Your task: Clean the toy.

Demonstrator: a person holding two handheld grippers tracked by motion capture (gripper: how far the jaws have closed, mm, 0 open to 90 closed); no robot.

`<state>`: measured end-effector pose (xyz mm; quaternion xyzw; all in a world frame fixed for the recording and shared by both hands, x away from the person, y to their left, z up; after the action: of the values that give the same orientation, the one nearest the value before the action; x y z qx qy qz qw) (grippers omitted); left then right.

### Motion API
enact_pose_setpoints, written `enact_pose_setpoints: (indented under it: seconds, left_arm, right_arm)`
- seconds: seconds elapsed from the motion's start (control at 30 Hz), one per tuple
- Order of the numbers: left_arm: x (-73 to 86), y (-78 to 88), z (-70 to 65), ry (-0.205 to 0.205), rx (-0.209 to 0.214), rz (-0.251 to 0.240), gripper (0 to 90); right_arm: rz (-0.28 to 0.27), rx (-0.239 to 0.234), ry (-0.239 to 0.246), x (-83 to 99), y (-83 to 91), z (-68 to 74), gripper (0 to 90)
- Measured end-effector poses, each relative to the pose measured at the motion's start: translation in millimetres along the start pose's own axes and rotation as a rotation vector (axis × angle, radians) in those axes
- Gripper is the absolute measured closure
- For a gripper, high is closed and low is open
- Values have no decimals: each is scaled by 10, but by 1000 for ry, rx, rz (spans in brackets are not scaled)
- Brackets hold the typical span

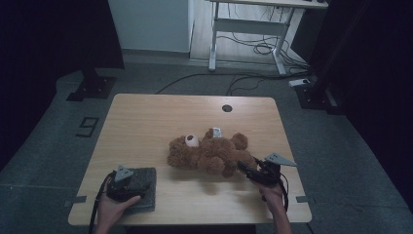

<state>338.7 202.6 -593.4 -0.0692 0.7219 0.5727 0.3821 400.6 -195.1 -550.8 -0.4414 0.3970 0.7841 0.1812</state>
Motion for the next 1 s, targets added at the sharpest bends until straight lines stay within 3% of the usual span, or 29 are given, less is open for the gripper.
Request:
enact_pose_setpoints:
  seconds: [0.13,0.3,0.5,0.53,0.57,0.6,0.77,1.0]
  left_arm:
    - [68,-110,-25,-6,-6,42,124]
    - [70,-171,-36,-23,-43,42,111]
    - [49,-181,-13,-3,-61,37,153]
    - [46,-178,-5,-1,-64,32,177]
    - [39,-168,12,2,-69,17,306]
    - [35,-164,26,5,-76,5,306]
    - [26,-149,24,-6,-78,-12,564]
    - [21,-137,11,-11,-66,-22,717]
  right_arm:
    - [1,-6,-13,4,-6,-3,387]
    - [0,-6,-14,4,-7,-4,387]
    - [-1,-1,-15,10,-16,0,388]
    - [-1,-1,-16,11,-16,2,389]
    - [-2,-1,-17,12,-16,4,390]
    - [-2,-1,-17,12,-16,4,390]
    - [0,0,-14,15,-14,4,390]
    - [3,0,-14,32,-5,9,393]
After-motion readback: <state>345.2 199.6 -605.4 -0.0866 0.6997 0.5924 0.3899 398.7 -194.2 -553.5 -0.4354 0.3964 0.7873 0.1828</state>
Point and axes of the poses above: each handheld gripper's, and its own axes: y roughly backward along the jaws, x roughly out of its underside, z roughly to its left, the point moved 9 cm from there along -y, roughly forward along the jaws, and after that the axes turned 7 degrees about z, right-handed, at the moved point
